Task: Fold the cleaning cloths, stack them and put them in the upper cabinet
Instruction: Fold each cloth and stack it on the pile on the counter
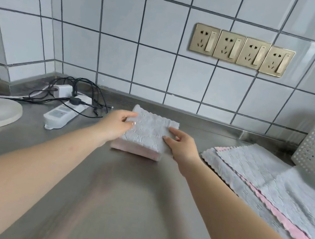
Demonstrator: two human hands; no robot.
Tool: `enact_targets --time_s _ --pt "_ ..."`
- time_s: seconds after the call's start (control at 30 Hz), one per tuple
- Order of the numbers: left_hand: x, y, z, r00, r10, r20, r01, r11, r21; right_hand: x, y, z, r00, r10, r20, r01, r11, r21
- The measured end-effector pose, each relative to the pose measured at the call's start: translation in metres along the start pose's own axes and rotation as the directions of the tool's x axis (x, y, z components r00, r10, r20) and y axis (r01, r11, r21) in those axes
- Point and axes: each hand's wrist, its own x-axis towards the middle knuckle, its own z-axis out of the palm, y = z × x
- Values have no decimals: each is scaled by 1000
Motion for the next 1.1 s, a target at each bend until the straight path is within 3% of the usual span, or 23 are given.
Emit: enact_targets --time_s 0.23,0.47,0.57,0.63,0.73,0.87,1.1 --pt "31 -36 6 994 -108 -13 109 983 148 37 11 23 998 26 53 -13 973 -229" --pt "38 -50 15 994 -112 -9 110 952 284 50 21 24 997 26 70 2 926 -377" --pt "44 -48 12 999 -44 -22 49 871 490 56 15 21 999 -34 9 34 885 -464" --pt "51 -43 14 1000 17 -12 -8 852 523 61 6 26 992 -123 -12 98 845 -526" --pt "58 -27 28 997 41 64 -72 799 597 66 -9 44 987 -140 83 158 704 -692" --pt "65 -27 47 992 -79 100 -16 699 715 68 -1 74 962 -62 265 258 519 -815" --pt "63 -47 44 963 -223 154 57 720 692 67 16 68 976 67 209 147 508 -849"
